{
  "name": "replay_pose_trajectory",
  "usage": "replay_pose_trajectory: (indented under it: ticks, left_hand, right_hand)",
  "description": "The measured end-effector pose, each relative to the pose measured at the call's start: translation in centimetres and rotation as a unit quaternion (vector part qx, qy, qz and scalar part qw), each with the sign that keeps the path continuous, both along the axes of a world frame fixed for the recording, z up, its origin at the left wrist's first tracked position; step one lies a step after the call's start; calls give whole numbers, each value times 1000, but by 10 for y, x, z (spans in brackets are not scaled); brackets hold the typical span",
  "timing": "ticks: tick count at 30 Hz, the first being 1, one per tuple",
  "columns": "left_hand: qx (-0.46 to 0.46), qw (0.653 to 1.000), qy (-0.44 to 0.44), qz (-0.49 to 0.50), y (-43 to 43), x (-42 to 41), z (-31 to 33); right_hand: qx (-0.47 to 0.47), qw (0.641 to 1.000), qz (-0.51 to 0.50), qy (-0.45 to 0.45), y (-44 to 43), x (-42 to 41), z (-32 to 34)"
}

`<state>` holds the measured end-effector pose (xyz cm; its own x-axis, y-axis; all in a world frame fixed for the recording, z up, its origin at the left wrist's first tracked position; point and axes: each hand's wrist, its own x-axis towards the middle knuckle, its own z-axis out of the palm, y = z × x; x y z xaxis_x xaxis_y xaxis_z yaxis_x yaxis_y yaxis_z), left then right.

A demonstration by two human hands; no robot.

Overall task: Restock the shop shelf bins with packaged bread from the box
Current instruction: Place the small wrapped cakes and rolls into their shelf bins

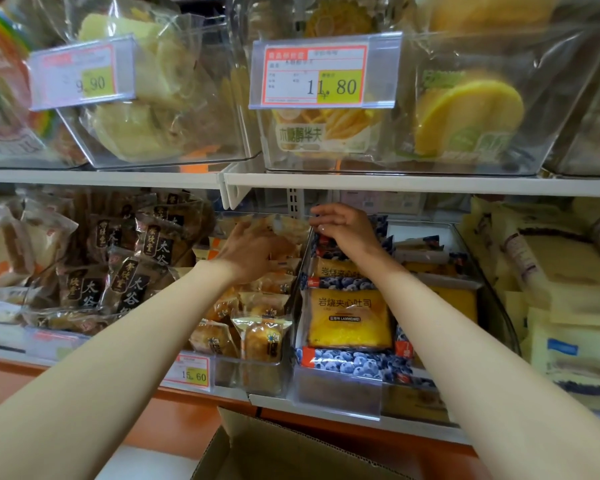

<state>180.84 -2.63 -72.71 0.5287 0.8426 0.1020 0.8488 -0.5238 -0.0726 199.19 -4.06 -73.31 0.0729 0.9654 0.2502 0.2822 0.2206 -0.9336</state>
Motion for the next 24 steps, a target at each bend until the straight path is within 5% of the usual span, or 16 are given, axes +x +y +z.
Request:
replay_pose_trajectory:
  ticks: [7, 12, 24]
  left_hand:
    - [-32, 999, 1, 11, 3, -5, -2]
    - [67, 978, -162, 110, -1, -45, 10]
    - [76, 984, -114, 117, -1, -109, -5]
  right_hand:
    - [-5, 1000, 1, -5, -3, 1, 1]
    - [3, 1000, -4, 5, -2, -4, 3]
    - [19, 996, 44, -80, -4, -52, -3]
